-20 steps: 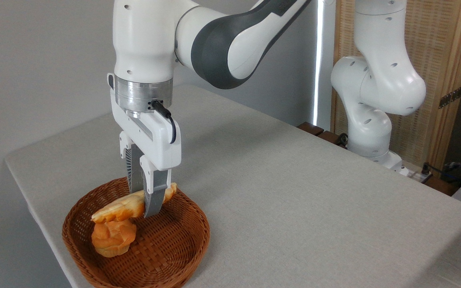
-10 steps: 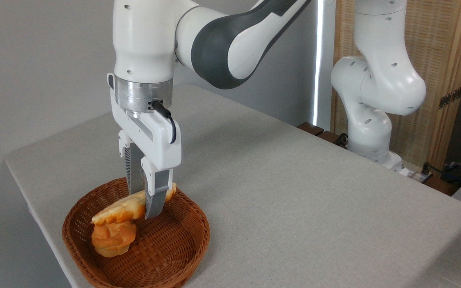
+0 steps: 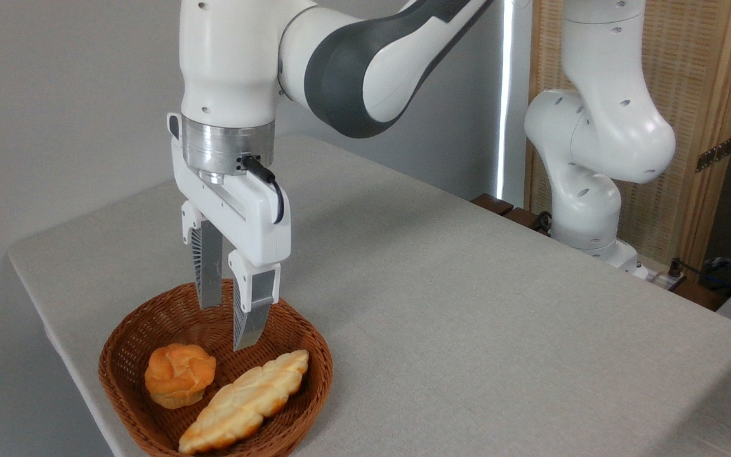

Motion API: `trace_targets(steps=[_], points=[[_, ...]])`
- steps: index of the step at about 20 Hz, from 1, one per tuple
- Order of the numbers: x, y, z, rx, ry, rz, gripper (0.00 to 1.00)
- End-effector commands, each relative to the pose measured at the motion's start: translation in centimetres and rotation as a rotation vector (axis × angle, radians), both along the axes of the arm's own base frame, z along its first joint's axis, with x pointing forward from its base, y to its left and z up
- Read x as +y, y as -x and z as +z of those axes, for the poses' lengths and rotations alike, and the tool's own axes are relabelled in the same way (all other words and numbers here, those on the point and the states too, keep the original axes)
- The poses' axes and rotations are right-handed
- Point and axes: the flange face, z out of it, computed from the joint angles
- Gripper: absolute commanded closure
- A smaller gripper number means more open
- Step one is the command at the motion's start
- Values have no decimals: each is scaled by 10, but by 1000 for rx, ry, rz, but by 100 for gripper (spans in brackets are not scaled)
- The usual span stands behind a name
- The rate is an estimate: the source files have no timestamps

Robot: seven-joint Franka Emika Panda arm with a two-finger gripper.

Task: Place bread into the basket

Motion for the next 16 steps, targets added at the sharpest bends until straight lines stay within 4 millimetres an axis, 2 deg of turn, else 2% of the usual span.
trace_targets(steps=[1, 3, 6, 9, 13, 16], points=[[10, 6, 49, -47, 72, 136, 0], [3, 12, 56, -17, 88, 182, 0], [-6, 32, 69, 102, 67, 158, 0], [-27, 46, 71, 229, 49, 107, 0], [-22, 54, 75, 301, 40, 108, 0], [-26, 57, 74, 320, 37, 96, 0]])
